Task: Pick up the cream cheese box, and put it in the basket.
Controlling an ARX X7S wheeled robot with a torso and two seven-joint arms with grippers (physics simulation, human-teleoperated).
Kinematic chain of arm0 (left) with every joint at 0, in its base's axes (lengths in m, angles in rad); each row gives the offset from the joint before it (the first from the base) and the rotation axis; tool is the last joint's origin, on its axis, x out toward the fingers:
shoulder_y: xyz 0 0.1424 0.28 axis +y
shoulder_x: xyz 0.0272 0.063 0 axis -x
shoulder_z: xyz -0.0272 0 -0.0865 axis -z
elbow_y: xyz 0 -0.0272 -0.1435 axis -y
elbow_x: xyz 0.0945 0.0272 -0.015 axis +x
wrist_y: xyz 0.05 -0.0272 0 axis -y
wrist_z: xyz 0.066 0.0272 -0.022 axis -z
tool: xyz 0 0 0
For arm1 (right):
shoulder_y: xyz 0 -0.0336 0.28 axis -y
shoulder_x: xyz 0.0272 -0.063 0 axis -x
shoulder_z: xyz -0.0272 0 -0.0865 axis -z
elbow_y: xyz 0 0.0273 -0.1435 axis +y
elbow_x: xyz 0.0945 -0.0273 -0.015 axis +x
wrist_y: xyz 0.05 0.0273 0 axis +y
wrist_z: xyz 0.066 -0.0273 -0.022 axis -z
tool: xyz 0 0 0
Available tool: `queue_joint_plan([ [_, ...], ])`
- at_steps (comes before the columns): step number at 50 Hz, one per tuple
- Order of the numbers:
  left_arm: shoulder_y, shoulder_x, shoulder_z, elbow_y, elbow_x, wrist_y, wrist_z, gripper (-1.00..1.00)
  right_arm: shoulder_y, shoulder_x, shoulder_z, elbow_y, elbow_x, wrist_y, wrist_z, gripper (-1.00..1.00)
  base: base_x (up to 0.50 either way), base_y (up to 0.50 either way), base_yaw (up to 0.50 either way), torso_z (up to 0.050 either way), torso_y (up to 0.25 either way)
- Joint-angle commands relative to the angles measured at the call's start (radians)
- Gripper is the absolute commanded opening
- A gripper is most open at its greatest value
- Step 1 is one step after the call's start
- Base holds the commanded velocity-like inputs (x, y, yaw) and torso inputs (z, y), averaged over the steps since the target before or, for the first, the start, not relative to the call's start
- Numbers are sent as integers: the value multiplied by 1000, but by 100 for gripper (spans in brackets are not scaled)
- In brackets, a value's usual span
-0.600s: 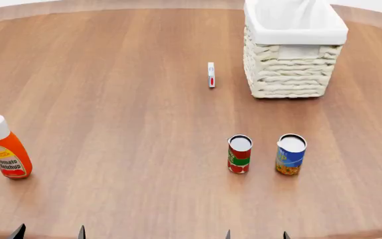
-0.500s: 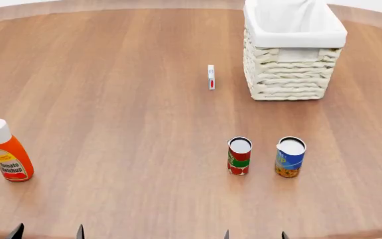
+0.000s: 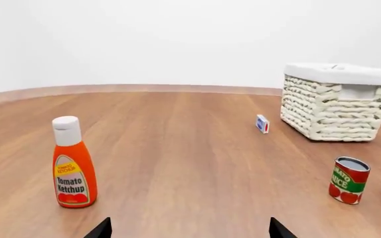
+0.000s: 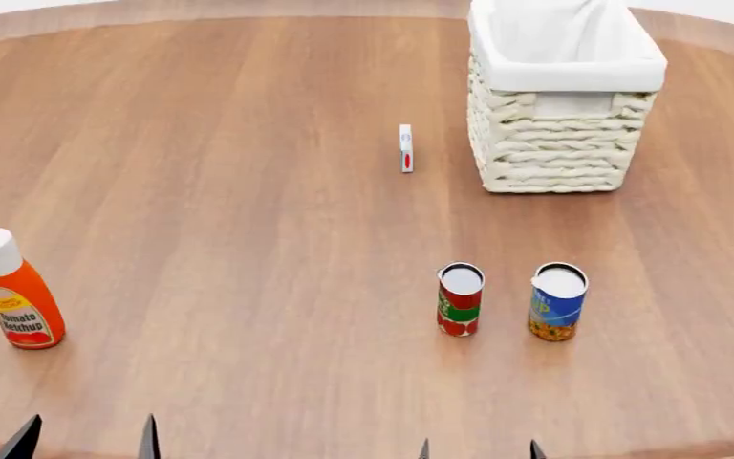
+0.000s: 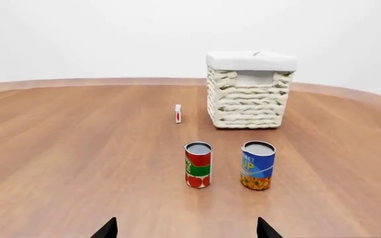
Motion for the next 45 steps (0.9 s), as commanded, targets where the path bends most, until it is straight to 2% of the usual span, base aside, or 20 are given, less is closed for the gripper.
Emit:
queue_joint_plan([
  [1,-23,-19,12,5,-33,-31,-19,100,18,16,-18,10,27,11,21,100,0,0,0,0,0],
  [7,-21,-25,32,-21,-8,16,-38,100,17,23,-29,17,28,0,32,100,0,0,0,0,0],
  [10,-54,-16,18,-73,48,-8,-124,100,10,26,-38,14,23,-11,38,100,0,0,0,0,0],
  [12,-64,-23,31,-89,60,-16,-120,100,14,27,-39,18,25,-10,38,100,0,0,0,0,0],
  [13,180,-9,-156,60,8,179,120,100,15,-44,100,-45,-33,24,-34,100,0,0,0,0,0],
  [14,30,50,-78,-64,33,29,22,100,3,-42,41,10,-51,-7,-43,100,0,0,0,0,0],
  [15,-46,42,-58,-81,71,9,-16,100,4,-36,34,13,-46,-13,-36,100,0,0,0,0,0],
  [17,-39,32,-46,-87,10,28,28,100,-1,-27,25,6,-37,-13,-26,100,0,0,0,0,0],
  [37,-101,-4,21,-189,-2,54,-17,100,-20,22,-32,-53,-2,1,8,100,2,0,0,0,0],
  [45,-102,-12,33,-208,-11,70,-31,100,-35,33,-55,-66,6,-4,10,100,325,-145,0,0,0],
])
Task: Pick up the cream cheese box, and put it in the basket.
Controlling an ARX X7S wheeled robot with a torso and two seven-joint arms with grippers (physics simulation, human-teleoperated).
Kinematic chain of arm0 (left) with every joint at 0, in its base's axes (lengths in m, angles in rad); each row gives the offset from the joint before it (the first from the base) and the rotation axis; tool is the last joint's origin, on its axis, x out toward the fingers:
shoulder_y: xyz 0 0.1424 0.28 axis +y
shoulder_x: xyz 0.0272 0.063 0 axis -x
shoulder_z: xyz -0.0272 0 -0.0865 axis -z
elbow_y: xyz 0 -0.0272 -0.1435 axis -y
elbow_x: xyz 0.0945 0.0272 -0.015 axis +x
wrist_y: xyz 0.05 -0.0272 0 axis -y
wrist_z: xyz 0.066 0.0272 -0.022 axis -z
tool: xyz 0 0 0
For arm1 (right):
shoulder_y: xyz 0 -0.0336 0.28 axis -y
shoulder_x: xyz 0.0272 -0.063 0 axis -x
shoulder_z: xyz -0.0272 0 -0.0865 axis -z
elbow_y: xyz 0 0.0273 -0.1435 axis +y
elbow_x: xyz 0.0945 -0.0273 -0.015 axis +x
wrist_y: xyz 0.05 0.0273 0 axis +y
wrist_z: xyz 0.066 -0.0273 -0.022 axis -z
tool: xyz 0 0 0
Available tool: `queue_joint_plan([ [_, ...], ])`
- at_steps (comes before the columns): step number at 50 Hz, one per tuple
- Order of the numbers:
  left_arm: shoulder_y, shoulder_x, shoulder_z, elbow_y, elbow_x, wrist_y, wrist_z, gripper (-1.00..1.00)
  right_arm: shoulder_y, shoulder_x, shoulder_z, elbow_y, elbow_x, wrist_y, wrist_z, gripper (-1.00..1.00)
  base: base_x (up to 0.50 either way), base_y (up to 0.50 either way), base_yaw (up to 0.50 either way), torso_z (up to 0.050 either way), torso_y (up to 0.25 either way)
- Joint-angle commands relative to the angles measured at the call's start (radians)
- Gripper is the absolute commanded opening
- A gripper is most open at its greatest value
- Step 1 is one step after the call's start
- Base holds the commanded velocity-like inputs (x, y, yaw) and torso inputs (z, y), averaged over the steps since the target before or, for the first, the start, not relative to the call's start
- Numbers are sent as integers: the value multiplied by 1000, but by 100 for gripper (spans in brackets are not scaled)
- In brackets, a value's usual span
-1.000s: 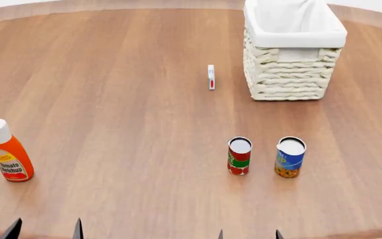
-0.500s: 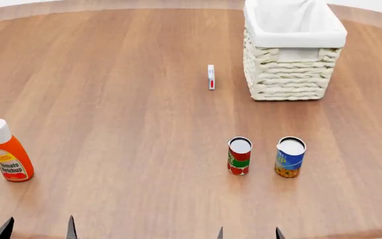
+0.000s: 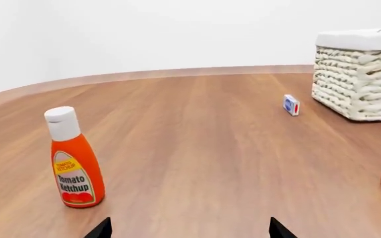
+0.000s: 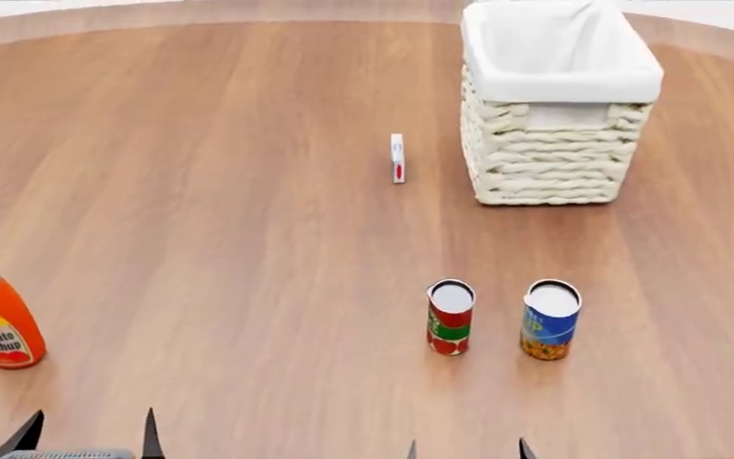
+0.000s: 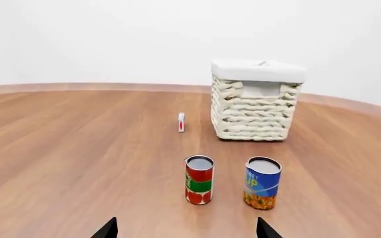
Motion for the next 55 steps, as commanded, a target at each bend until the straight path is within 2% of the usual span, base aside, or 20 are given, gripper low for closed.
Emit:
queue_joint_plan([
  [1,26,-3,5,32,-65,29,56,100,-18,7,-6,-37,8,13,-11,100,340,-168,0,0,0],
  [55,19,-49,69,5,-121,46,0,100,3,52,-82,27,46,-33,37,100,344,-177,0,0,0],
])
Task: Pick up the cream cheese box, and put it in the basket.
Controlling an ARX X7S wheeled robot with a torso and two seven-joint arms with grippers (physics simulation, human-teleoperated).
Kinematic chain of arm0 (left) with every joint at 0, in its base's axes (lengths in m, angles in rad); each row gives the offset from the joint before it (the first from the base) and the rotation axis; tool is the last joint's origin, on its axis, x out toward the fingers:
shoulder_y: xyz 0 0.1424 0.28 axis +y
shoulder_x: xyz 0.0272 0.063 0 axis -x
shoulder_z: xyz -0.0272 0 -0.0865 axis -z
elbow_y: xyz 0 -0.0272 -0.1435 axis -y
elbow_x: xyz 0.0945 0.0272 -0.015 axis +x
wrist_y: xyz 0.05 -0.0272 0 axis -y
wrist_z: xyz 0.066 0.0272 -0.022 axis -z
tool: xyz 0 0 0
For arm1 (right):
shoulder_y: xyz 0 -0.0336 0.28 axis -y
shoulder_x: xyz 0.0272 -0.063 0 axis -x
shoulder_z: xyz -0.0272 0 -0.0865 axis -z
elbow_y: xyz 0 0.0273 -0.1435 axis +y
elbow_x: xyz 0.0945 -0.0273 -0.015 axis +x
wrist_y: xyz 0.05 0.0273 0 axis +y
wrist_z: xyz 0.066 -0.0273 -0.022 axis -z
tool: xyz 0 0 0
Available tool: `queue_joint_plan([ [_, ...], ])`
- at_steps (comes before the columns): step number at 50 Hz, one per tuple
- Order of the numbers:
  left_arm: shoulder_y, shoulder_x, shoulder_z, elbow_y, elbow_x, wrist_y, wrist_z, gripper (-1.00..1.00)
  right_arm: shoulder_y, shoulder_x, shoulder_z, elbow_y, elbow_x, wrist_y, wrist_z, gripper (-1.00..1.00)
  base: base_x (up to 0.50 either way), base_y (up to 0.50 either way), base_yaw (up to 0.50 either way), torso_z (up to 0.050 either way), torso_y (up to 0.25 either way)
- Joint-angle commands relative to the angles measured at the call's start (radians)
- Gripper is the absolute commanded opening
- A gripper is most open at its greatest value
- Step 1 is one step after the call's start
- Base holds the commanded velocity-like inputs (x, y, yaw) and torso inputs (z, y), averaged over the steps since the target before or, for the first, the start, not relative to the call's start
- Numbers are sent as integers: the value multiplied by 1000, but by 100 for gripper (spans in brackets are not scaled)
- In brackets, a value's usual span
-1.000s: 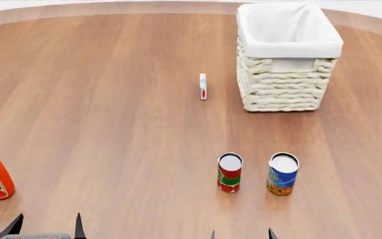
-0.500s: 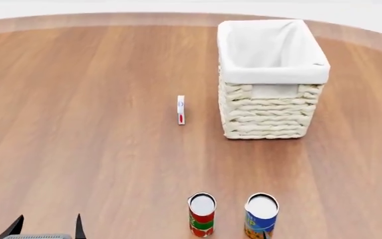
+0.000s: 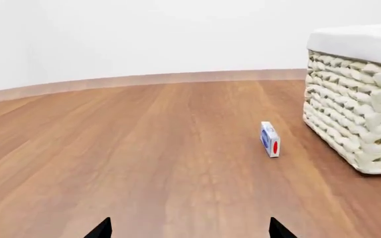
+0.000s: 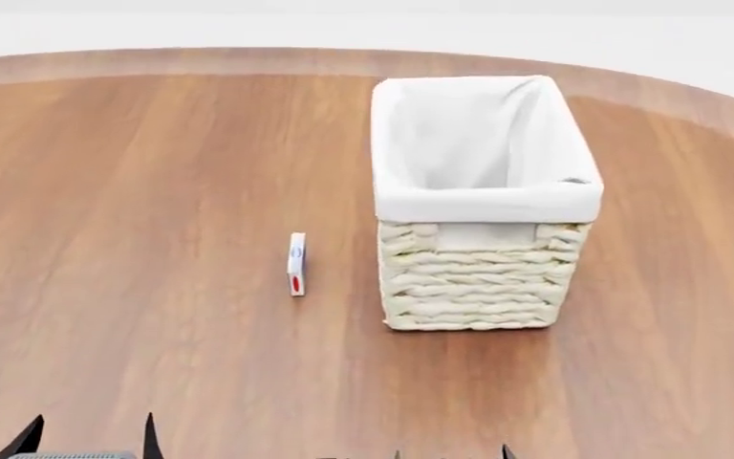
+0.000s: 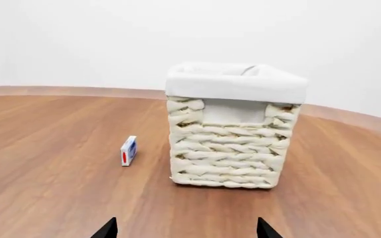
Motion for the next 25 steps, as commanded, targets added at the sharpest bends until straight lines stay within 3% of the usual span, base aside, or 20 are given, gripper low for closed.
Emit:
queue_joint_plan([
  [1,38,-1,-3,59,-64,19,65,100,-2,-3,5,-7,-1,9,-6,100,344,-180,0,0,0],
  [25,35,-15,17,69,-83,14,47,100,2,15,-21,-12,4,13,12,100,345,-179,0,0,1],
])
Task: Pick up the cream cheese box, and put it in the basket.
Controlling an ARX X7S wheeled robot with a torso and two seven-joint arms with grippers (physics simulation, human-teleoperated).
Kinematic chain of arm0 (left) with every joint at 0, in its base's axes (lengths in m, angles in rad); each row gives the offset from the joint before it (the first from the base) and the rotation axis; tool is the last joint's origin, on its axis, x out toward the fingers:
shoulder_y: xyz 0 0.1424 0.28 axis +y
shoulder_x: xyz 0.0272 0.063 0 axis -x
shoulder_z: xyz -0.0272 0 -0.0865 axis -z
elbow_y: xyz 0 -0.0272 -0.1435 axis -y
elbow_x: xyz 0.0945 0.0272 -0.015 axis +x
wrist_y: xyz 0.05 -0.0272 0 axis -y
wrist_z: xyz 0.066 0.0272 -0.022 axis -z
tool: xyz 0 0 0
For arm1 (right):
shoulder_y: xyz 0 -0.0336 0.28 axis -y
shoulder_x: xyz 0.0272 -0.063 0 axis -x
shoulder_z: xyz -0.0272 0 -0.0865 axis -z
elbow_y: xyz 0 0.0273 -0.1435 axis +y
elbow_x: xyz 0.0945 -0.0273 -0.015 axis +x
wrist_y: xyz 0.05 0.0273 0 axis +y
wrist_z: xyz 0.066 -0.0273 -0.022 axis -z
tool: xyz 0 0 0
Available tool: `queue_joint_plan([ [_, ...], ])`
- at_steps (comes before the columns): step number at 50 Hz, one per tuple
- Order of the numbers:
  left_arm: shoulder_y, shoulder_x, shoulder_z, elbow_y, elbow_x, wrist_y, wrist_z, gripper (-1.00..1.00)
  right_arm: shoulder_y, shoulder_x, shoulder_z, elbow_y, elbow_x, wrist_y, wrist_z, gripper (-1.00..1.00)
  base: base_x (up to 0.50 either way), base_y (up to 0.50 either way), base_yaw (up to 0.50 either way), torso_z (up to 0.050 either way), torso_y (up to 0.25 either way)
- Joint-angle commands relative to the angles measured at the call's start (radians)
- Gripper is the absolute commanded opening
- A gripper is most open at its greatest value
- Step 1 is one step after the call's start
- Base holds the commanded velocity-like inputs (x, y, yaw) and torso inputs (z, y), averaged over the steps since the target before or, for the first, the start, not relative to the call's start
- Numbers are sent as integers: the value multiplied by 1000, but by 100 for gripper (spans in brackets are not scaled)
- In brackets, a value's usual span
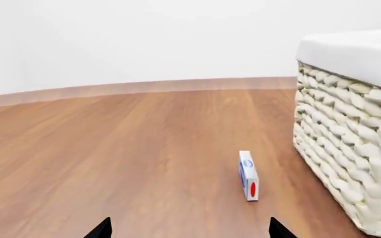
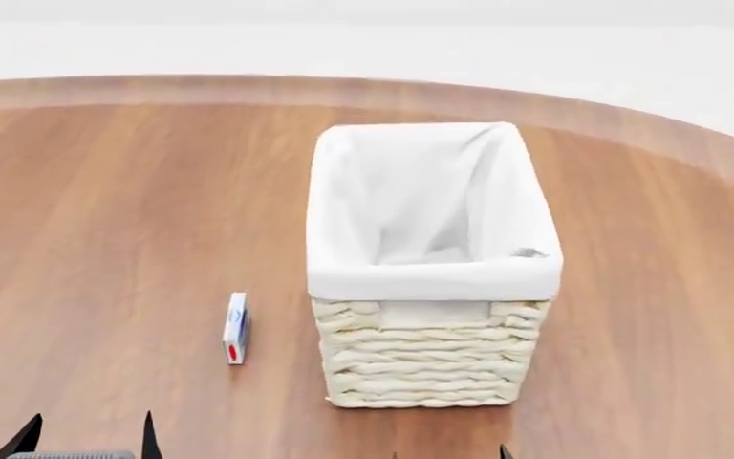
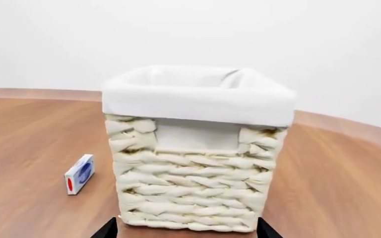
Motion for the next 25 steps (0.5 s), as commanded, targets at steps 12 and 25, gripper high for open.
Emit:
queue_joint_plan([
  [12,38,-5,3,65,-70,14,60,100,2,1,-10,-6,-15,20,10,100,34,-16,0,0,0],
  [25,39,-15,11,77,-88,22,65,100,2,6,-21,-7,-9,21,19,100,0,0,0,0,0],
])
